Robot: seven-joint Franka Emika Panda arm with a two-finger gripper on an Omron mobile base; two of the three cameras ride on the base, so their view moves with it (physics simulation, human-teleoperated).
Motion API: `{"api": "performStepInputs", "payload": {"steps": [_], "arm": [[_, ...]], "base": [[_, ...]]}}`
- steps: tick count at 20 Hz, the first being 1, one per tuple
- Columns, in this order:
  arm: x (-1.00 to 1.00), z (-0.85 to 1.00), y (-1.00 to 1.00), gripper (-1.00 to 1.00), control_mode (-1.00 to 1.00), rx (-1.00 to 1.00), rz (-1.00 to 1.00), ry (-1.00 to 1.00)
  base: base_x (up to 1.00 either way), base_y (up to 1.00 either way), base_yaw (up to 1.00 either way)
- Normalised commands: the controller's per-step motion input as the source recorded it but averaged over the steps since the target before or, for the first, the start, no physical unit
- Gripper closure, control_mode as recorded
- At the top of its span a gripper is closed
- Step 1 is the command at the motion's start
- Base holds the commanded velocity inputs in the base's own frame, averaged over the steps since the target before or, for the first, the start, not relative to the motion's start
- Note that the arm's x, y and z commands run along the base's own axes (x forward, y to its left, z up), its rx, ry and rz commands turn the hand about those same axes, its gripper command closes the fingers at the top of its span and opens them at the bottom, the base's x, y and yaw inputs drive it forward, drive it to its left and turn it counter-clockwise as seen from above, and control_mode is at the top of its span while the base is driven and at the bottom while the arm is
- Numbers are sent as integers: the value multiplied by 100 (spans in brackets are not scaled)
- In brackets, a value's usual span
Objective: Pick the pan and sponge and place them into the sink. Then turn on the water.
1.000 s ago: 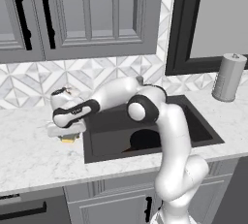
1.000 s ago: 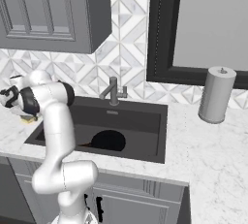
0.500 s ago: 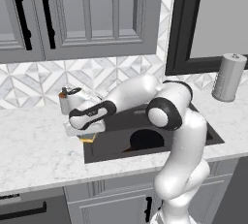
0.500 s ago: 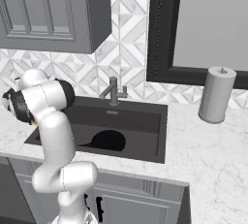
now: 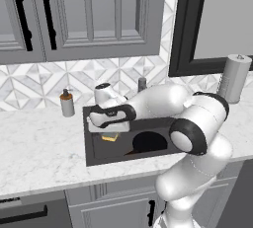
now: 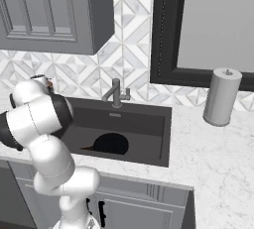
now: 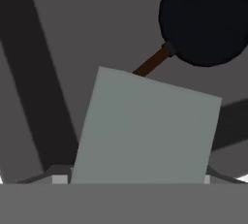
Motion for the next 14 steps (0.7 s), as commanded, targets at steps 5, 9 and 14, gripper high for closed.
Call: {"api": "performStepInputs", "payload": {"steps": [5,9,14], "arm": [[0,-5,-36,100,-100,0,-11,0],[6,-26,-28,100,-100,0,-3,0],[32,-41,0,100,-100,0,-1,5]], "base": [[0,0,0],[0,0,0],[0,0,0]]}}
